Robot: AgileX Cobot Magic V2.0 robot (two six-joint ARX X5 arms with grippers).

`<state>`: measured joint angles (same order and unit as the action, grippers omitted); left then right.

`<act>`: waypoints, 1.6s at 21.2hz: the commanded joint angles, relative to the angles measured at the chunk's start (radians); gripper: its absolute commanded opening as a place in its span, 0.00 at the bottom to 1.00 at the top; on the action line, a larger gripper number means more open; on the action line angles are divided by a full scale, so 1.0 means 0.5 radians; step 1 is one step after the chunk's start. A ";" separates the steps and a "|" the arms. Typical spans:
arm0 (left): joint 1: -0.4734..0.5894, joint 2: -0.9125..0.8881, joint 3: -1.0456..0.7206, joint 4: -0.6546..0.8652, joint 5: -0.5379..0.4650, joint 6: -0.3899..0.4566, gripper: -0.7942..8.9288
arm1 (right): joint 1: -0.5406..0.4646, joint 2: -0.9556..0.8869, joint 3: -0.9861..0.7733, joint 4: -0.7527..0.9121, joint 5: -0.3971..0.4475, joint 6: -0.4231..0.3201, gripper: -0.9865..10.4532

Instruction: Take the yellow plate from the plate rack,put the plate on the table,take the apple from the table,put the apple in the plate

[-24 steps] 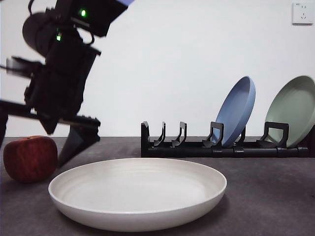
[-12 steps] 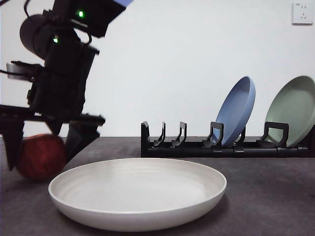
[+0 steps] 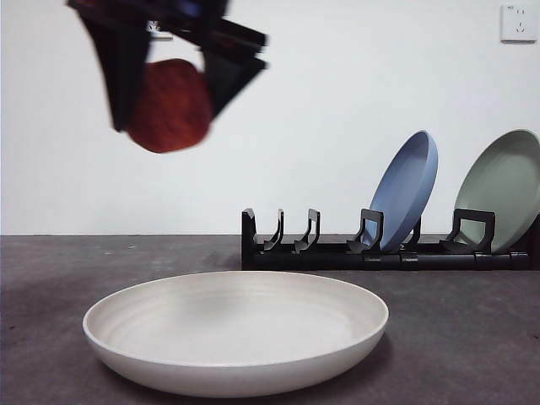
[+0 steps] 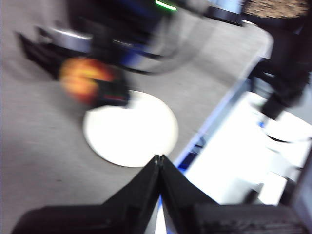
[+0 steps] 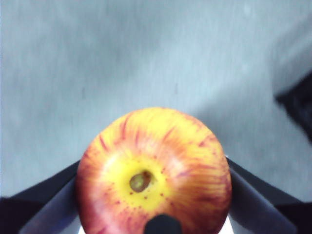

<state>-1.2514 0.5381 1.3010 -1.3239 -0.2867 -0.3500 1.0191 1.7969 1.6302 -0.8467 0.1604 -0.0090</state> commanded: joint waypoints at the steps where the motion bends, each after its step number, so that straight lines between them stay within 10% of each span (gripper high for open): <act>1: -0.005 -0.008 -0.008 0.008 -0.076 -0.019 0.07 | 0.002 -0.267 -0.409 0.182 0.008 0.005 0.08; 11: -0.005 -0.001 -0.009 0.008 -0.146 -0.134 0.08 | -0.011 -0.539 -1.457 1.201 -0.082 0.315 0.08; 27: -0.005 0.002 -0.037 0.008 -0.042 -0.175 0.08 | -0.024 -0.274 -1.530 1.433 -0.134 0.345 0.10; 34: -0.005 0.002 -0.037 0.008 -0.043 -0.175 0.08 | -0.037 -0.274 -1.530 1.439 -0.130 0.349 0.43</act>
<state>-1.2514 0.5392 1.2881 -1.3239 -0.3080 -0.4309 1.0016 1.6512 0.8711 -0.1371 0.0959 0.1539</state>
